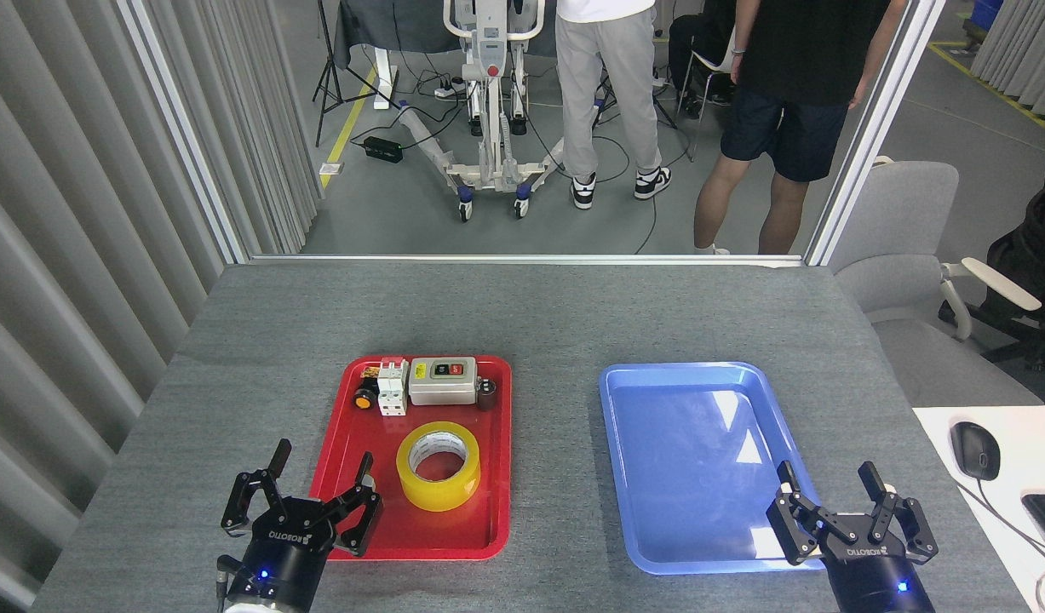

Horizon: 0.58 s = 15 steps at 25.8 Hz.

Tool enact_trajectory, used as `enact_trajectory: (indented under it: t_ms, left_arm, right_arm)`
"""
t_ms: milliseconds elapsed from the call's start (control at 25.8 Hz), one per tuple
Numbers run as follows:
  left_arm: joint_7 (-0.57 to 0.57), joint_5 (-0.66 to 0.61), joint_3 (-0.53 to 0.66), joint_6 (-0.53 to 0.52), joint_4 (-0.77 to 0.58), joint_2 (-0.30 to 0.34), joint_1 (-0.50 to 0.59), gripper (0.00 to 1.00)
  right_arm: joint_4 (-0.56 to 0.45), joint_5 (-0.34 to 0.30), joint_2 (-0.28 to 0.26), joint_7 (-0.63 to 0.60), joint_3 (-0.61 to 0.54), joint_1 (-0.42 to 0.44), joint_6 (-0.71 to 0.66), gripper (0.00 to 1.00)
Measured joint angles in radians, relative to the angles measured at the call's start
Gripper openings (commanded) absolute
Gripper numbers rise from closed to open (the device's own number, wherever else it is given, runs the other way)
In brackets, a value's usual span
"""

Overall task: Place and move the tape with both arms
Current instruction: 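Move the left gripper forward toward the yellow tape roll on the red tray, then lower the left gripper into the tape roll's hole and close it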

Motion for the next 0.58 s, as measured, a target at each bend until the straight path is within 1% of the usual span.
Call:
enact_trajectory:
  t_ms: [387,503,581]
  left_arm:
    - [-0.003,-0.001,-0.001,-0.011,0.047,0.003,-0.072,1.0]
    - [-0.007,0.008,-0.002,-0.004,0.082,-0.006,-0.107,1.0]
    - [-0.01,0.021,-0.002,-0.001,0.103,-0.026,-0.126,1.0]
  right_arm:
    - [0.0,-0.001,-0.003,0.003,0.0,-0.001,-0.002,1.0]
    - [0.0,-0.001,-0.003,0.003,-0.001,-0.001,-0.002,1.0]
    - [0.0,-0.001,-0.003,0.003,-0.001,0.0,-0.002,1.0]
